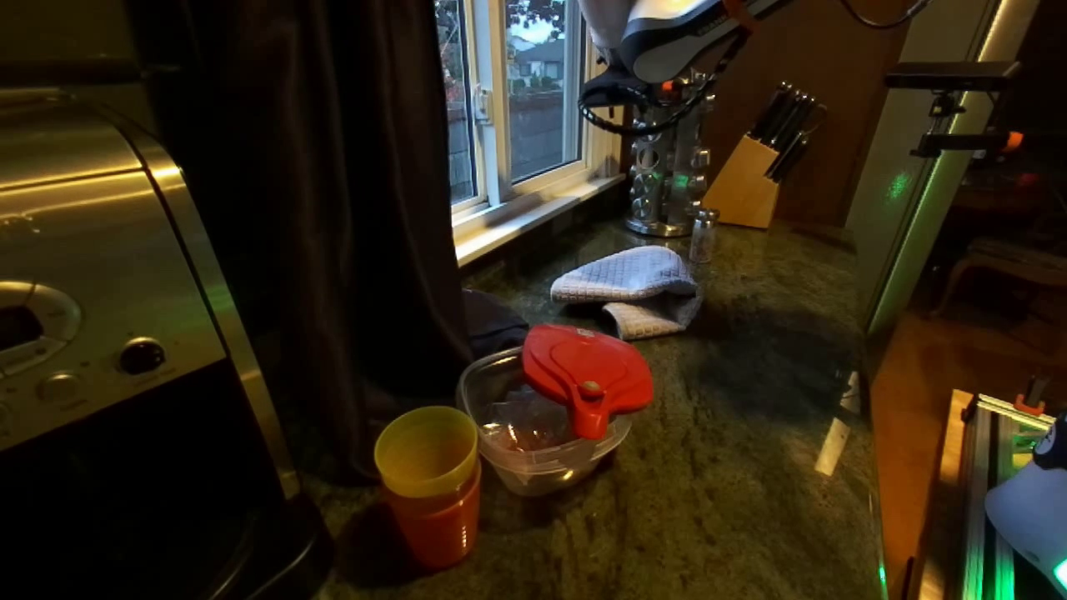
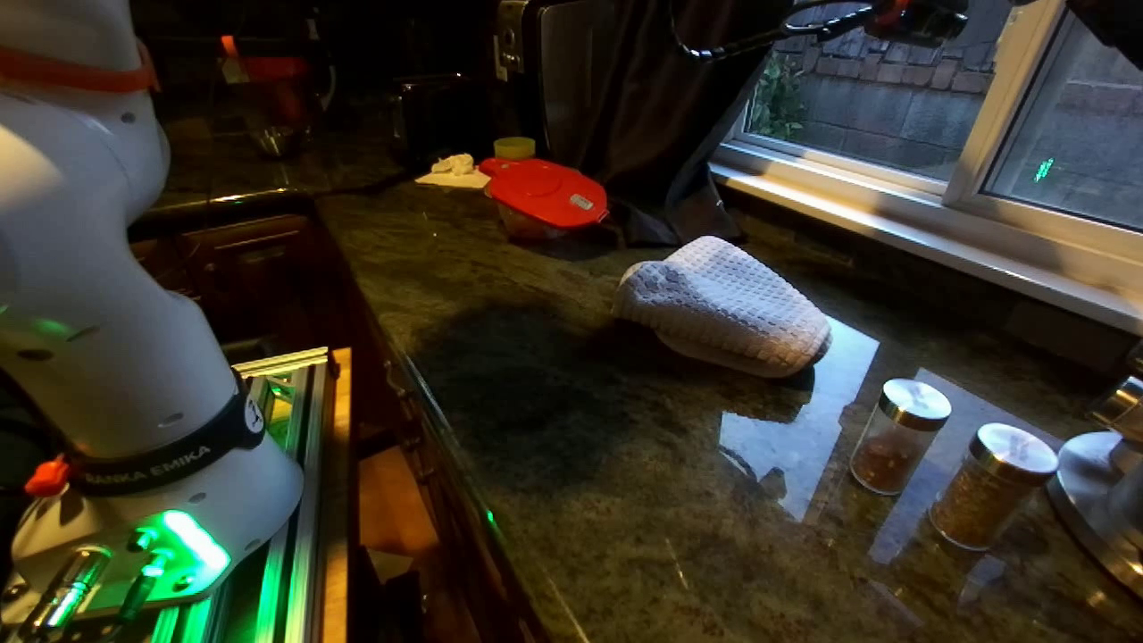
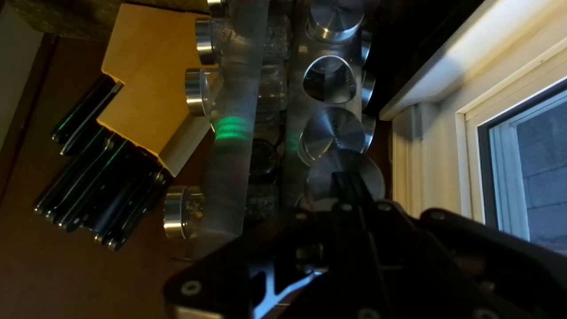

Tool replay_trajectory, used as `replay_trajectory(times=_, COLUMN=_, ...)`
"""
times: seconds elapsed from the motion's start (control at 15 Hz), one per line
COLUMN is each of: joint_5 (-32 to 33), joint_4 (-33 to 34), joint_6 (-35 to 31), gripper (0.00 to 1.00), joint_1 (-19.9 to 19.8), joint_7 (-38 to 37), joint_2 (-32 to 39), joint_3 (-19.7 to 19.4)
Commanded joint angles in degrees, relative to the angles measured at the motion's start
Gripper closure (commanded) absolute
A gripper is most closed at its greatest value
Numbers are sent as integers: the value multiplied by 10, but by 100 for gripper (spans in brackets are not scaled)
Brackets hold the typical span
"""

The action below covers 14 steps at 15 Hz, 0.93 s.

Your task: Put one glass jar on the silver stand.

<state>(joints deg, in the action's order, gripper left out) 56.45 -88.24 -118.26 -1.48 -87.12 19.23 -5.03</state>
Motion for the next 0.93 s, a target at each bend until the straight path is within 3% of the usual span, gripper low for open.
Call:
replay_trajectory(times=0.0, joint_5=2, joint_4=-2, joint_6=-22, gripper=100, joint_1=3, joint_7=-29, joint_2=-5, joint_3=-8)
replay_trajectory(times=0.87, joint_5=23, joint_4=22, joint_6=-35, gripper=100, joint_1=0, joint_7=-87, joint_2=11, joint_3=-26)
